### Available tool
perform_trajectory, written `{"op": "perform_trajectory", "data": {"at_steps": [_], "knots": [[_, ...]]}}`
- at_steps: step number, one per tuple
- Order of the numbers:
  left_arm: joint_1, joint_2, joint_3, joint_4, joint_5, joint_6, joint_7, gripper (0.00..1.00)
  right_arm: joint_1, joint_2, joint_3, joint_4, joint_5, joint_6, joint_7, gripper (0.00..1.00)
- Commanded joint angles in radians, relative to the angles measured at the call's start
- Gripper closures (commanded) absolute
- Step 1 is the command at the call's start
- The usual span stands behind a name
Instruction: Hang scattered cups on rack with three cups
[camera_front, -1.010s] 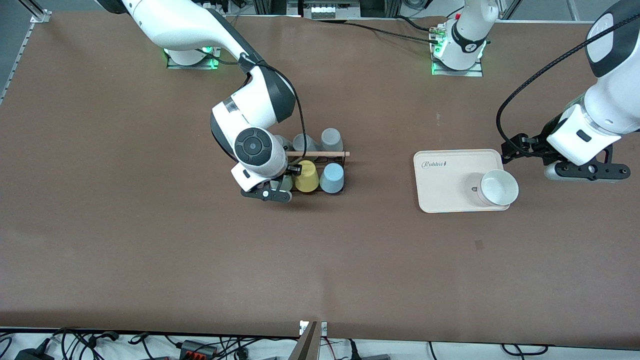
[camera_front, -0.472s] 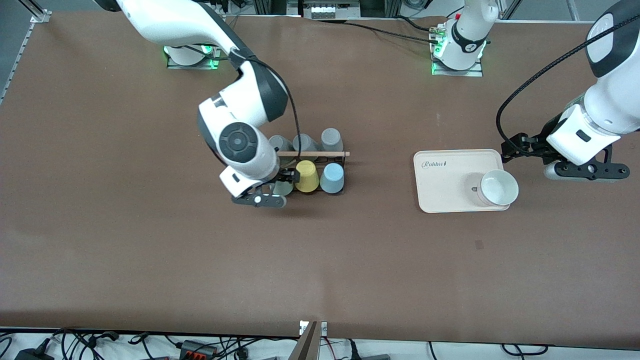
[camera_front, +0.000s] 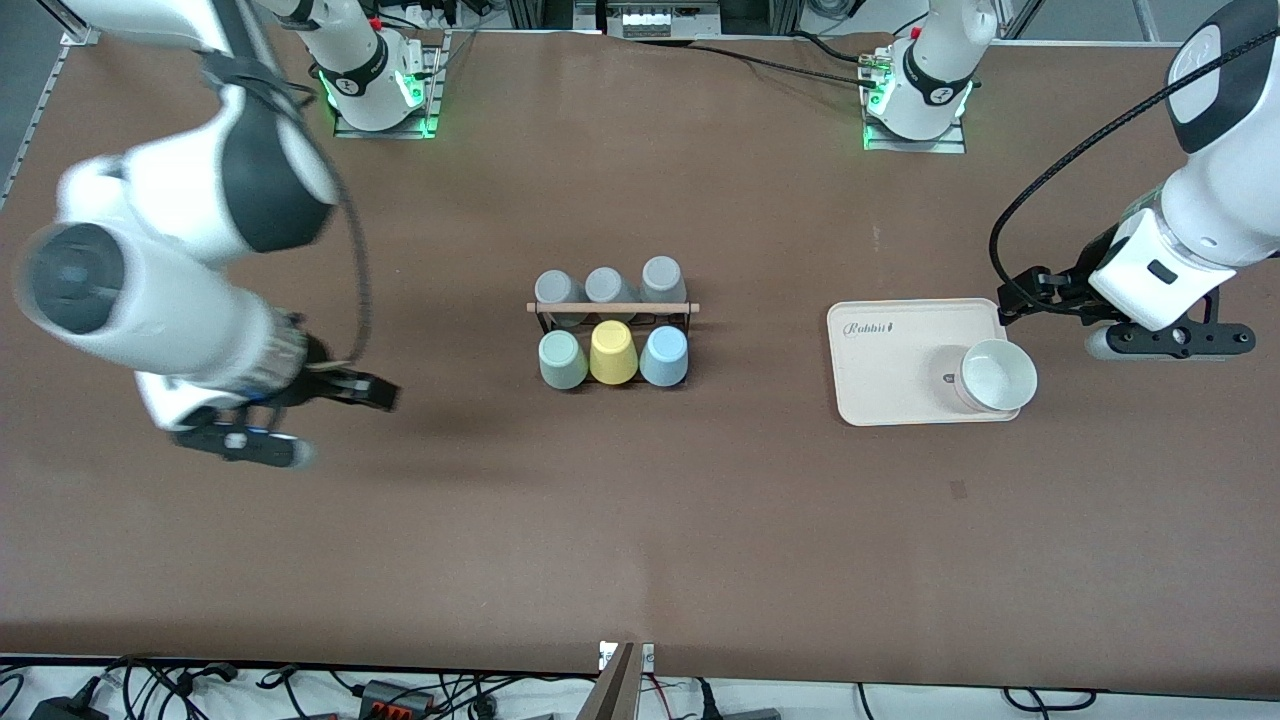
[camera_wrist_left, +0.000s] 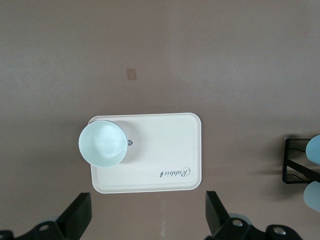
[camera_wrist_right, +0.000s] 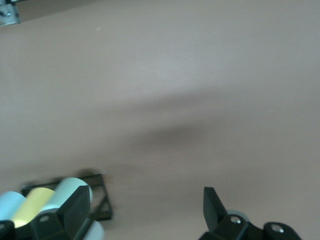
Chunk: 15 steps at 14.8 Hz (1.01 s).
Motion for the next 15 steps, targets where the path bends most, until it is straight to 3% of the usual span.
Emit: {"op": "perform_trajectory", "data": {"at_steps": [1,4,10,15], "knots": [[0.003,-0.022,-0.003,-0.018,-0.011,-0.006,-0.003,0.0,-0.069,-0.083,0.017,-0.017,-0.035,-0.099,-0.093,0.0],[0.0,-0.022,-0.003,-0.015,-0.013,-0.006,-0.014,0.0,-0.128,-0.188,0.018,-0.072,-0.054,-0.169,-0.167,0.0],[0.0,-0.022,-0.003,-0.014,-0.011,-0.017,0.0,0.0,-0.165,-0.489,0.017,-0.415,-0.078,-0.057,-0.193,0.0],[0.003,-0.022,-0.003,-0.012,-0.013,-0.021,0.001,0.0,-0.179,-0.519,0.017,-0.484,-0.068,-0.023,-0.195,0.0]]}}
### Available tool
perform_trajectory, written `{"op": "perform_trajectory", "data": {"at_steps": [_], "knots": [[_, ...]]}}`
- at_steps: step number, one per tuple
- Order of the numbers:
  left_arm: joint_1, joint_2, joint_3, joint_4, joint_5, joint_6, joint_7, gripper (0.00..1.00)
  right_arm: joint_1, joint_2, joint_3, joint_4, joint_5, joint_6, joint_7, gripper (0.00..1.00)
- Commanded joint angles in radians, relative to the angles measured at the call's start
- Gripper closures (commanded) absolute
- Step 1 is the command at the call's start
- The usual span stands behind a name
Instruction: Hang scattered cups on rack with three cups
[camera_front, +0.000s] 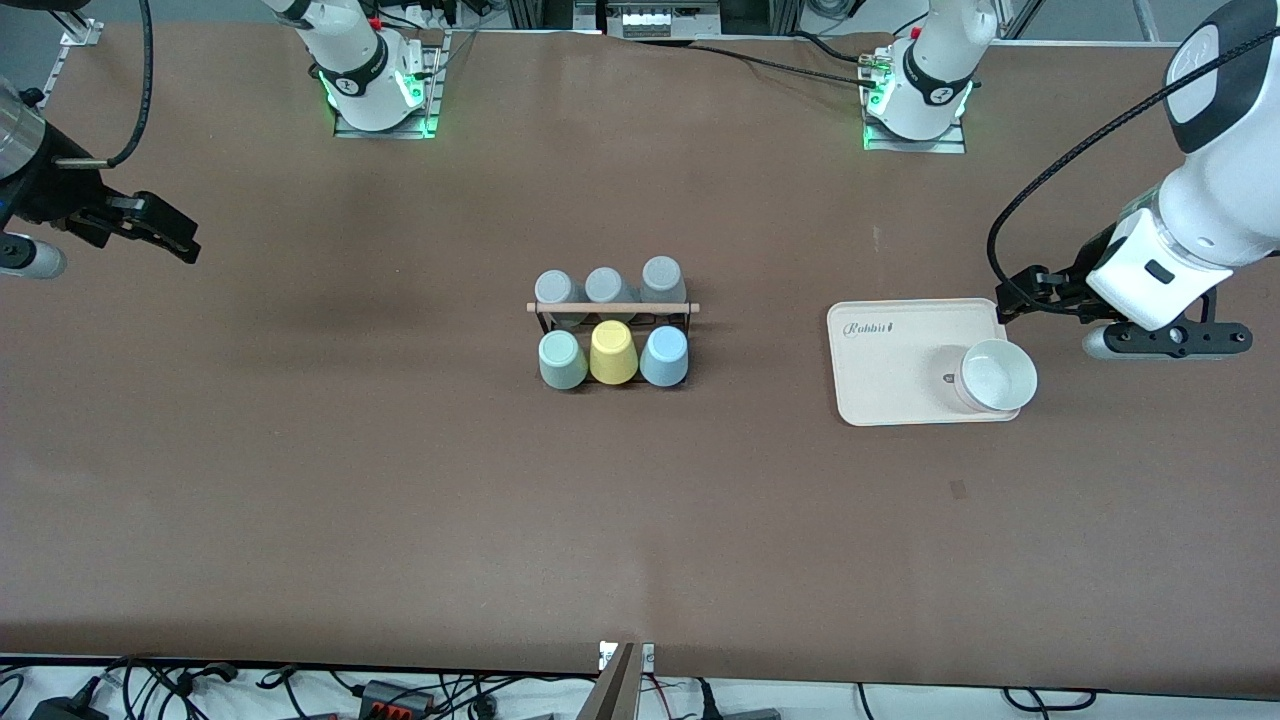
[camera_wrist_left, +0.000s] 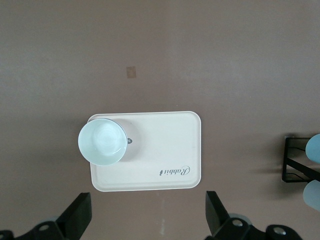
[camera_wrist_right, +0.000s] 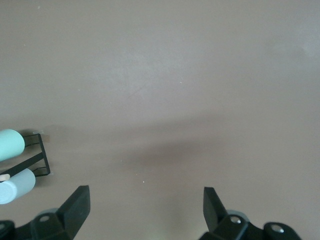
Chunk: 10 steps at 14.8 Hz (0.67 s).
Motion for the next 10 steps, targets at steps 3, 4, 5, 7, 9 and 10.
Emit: {"op": "perform_trajectory", "data": {"at_steps": [3,4,5,7,9,10], "knots": [[0.003,-0.022,-0.002,-0.01,-0.011,-0.011,0.005,0.0,-0.041,-0.018,0.014,-0.038,0.06,-0.011,-0.034,0.0],[0.003,-0.022,-0.002,-0.01,-0.011,-0.014,0.005,0.0,-0.043,-0.019,0.006,-0.038,0.089,-0.012,-0.037,0.0],[0.003,-0.022,-0.002,-0.01,-0.011,-0.014,0.005,0.0,-0.042,-0.021,0.0,-0.038,0.088,-0.009,-0.039,0.0],[0.003,-0.022,-0.002,-0.01,-0.011,-0.014,0.005,0.0,-0.041,-0.015,0.0,-0.023,0.084,-0.002,-0.057,0.0],[0.003,-0.024,-0.002,-0.01,-0.011,-0.014,0.005,0.0,-0.043,0.025,-0.001,0.04,0.081,-0.005,-0.166,0.0],[0.003,-0.022,-0.002,-0.01,-0.011,-0.014,0.005,0.0,-0.045,0.034,-0.001,0.049,0.071,-0.011,-0.201,0.0]]}}
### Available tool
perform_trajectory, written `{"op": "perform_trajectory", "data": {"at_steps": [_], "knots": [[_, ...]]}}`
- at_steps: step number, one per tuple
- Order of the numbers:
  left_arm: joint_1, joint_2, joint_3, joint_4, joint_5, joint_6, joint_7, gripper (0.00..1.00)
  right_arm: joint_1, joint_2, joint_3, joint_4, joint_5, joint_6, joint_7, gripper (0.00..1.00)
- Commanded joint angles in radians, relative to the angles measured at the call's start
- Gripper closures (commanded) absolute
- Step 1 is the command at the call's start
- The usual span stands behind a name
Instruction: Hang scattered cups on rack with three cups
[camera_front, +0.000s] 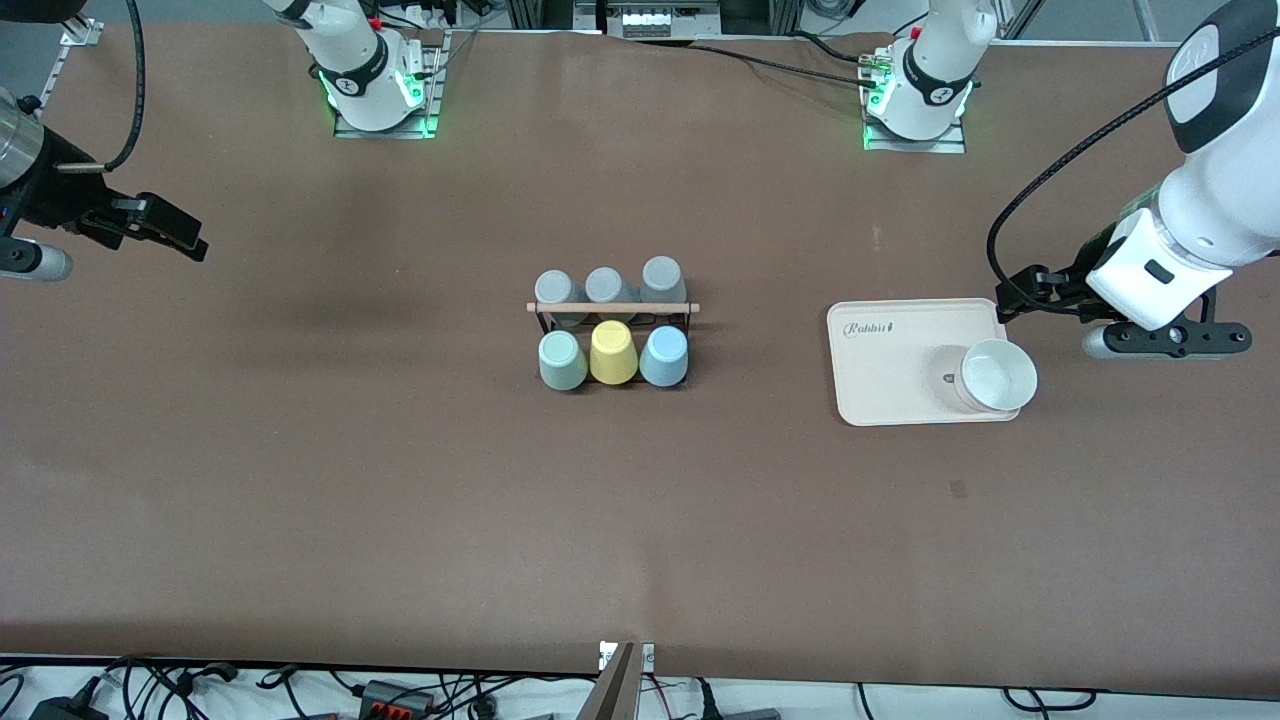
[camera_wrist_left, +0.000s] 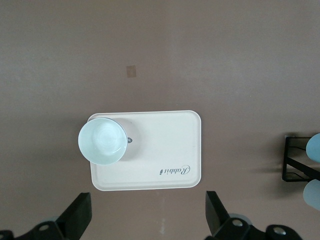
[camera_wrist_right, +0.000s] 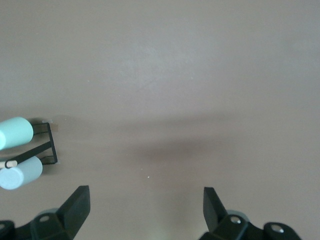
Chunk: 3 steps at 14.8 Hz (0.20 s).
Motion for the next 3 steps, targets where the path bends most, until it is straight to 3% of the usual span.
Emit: {"op": "perform_trajectory", "data": {"at_steps": [1,3], "knots": [[0.003,-0.022,-0.002,-0.01,-0.011,-0.012,0.005,0.0,-0.015,0.034,0.005,0.055,0.007,-0.015,-0.081,0.0],[0.002,-0.024,-0.002,-0.01,-0.011,-0.012,0.005,0.0,-0.01,0.032,0.005,0.057,0.0,-0.017,-0.08,0.0]]}}
